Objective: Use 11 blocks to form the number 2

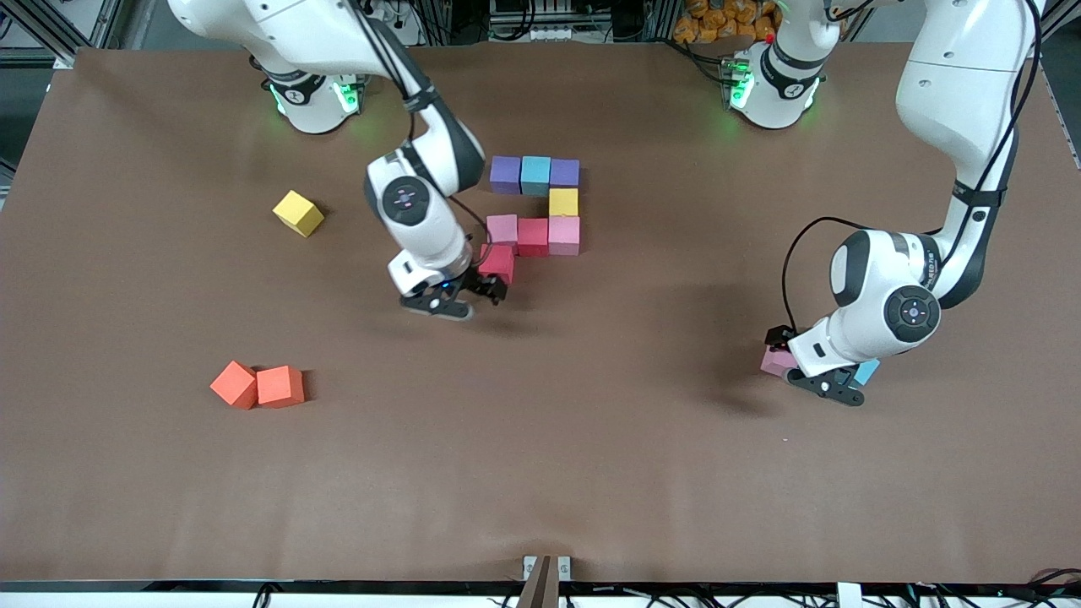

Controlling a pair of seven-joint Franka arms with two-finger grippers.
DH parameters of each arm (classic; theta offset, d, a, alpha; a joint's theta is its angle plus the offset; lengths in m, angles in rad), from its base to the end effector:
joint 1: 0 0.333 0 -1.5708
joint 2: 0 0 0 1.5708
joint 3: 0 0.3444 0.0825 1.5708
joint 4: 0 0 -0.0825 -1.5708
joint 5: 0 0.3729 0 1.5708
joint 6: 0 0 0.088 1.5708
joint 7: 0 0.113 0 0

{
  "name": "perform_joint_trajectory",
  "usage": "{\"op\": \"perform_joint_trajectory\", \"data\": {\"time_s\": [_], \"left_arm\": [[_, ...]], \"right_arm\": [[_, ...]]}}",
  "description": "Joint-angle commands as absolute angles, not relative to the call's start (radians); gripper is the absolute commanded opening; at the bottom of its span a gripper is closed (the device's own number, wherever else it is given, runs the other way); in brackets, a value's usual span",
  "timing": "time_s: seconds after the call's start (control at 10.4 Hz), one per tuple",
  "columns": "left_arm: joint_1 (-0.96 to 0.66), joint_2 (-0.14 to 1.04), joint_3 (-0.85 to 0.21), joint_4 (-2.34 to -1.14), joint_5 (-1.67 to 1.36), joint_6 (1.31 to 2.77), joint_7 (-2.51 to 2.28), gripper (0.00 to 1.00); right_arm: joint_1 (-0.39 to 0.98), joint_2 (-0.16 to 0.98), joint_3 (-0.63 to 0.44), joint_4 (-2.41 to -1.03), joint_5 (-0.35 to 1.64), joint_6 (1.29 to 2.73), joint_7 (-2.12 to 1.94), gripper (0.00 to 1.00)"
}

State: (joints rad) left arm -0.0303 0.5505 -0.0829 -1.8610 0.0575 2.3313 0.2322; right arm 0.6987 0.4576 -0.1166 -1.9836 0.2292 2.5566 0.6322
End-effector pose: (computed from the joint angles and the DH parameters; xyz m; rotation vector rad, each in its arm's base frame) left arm 0.6359 -0.0672 0.2419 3.0757 -0.5854 -0.1211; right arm 0.5252 0.3480 0.2732 -2.9819 0.3275 -0.0753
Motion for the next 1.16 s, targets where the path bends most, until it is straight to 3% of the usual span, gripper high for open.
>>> {"op": "perform_joint_trajectory", "data": {"time_s": [0.0, 0.1, 0.29, 0.58, 0.68, 1.06], "left_arm": [[-0.04, 0.549, -0.078, -1.862, 0.035, 2.341, 0.218, 1.0], [-0.041, 0.549, -0.078, -1.862, 0.034, 2.341, 0.218, 1.0], [-0.044, 0.555, -0.078, -1.861, 0.034, 2.341, 0.216, 0.86], [-0.048, 0.569, -0.078, -1.858, 0.034, 2.341, 0.213, 0.5], [-0.049, 0.569, -0.078, -1.856, 0.034, 2.341, 0.203, 0.45], [-0.092, 0.563, -0.087, -1.835, 0.034, 2.339, 0.088, 0.46]], "right_arm": [[0.545, 0.411, -0.107, -1.993, 0.212, 2.495, 0.368, 1.0], [0.487, 0.41, -0.107, -1.988, 0.213, 2.476, 0.241, 1.0], [0.381, 0.413, -0.107, -1.973, 0.213, 2.471, -0.008, 1.0], [0.244, 0.423, -0.107, -1.924, 0.212, 2.47, -0.318, 1.0], [0.217, 0.428, -0.109, -1.899, 0.209, 2.47, -0.378, 1.0], [0.143, 0.503, -0.127, -1.816, 0.135, 2.461, -0.42, 1.0]]}}
